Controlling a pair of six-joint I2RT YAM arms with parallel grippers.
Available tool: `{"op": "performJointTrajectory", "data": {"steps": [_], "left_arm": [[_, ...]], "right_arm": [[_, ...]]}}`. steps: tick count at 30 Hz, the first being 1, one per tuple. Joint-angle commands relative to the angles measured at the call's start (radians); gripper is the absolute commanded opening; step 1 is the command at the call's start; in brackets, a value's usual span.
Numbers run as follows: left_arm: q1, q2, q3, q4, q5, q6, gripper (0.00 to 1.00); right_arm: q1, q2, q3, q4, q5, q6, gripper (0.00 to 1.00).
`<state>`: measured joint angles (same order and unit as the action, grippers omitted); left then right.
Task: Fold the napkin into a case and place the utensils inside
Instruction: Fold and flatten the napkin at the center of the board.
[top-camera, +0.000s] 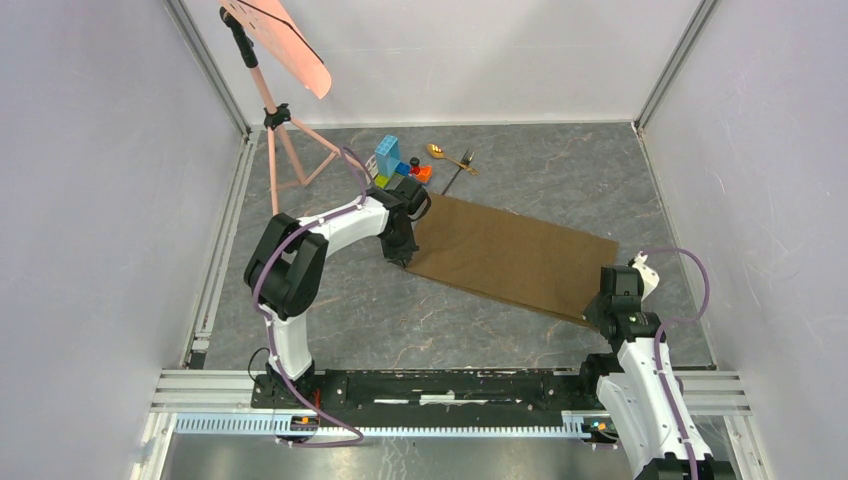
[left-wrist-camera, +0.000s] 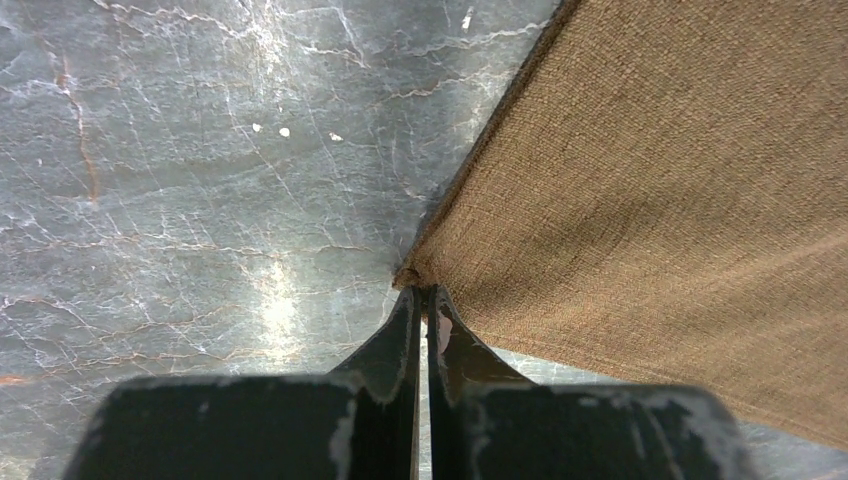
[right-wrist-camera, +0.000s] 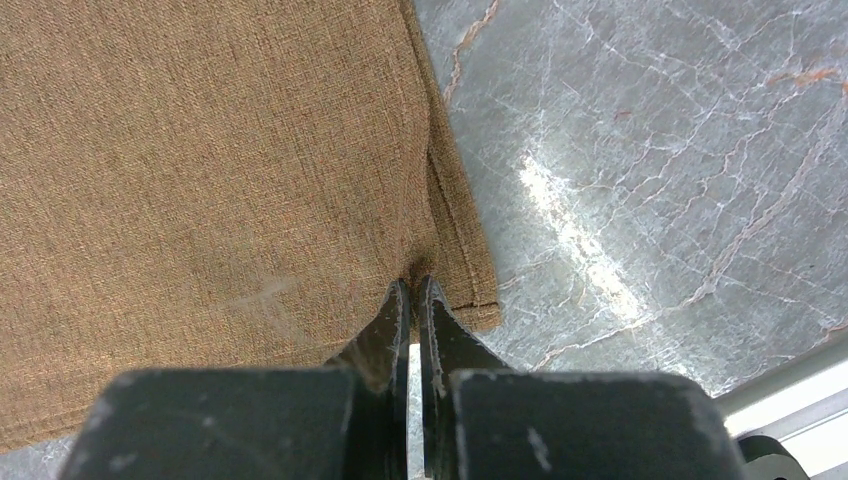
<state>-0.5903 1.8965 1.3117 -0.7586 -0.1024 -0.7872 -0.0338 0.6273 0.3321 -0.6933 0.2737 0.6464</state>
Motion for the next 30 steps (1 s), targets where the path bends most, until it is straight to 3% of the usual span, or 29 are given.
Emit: {"op": "performJointTrajectory", "data": {"steps": [1, 17, 21, 23, 25, 28, 30], "left_arm": [[0.002, 0.009, 0.012, -0.016, -0.036, 0.02, 0.02], [0.003, 0.024, 0.002, -0.023, -0.038, 0.014, 0.02], [0.001, 0.012, -0.003, -0.022, -0.04, 0.014, 0.06], [0.0, 0.0, -0.004, -0.023, -0.038, 0.021, 0.14], [-0.001, -0.024, -0.001, -0.04, -0.02, 0.031, 0.29], [-0.005, -0.089, -0.01, -0.076, -0.005, 0.068, 0.58], [-0.007, -0.149, -0.026, -0.078, 0.007, 0.098, 0.69]], "right_arm": [[-0.002, 0.0, 0.003, -0.011, 0.021, 0.02, 0.0], [-0.002, 0.003, -0.054, -0.008, 0.063, 0.059, 0.0], [-0.002, 0.004, -0.042, 0.01, 0.065, 0.042, 0.13], [-0.002, -0.008, -0.02, 0.008, 0.066, 0.031, 0.18], [-0.002, -0.018, 0.034, -0.033, 0.063, 0.021, 0.26], [-0.002, -0.044, 0.135, -0.084, 0.041, -0.038, 0.52], [-0.002, -0.063, 0.186, -0.059, 0.01, -0.104, 0.66]]}}
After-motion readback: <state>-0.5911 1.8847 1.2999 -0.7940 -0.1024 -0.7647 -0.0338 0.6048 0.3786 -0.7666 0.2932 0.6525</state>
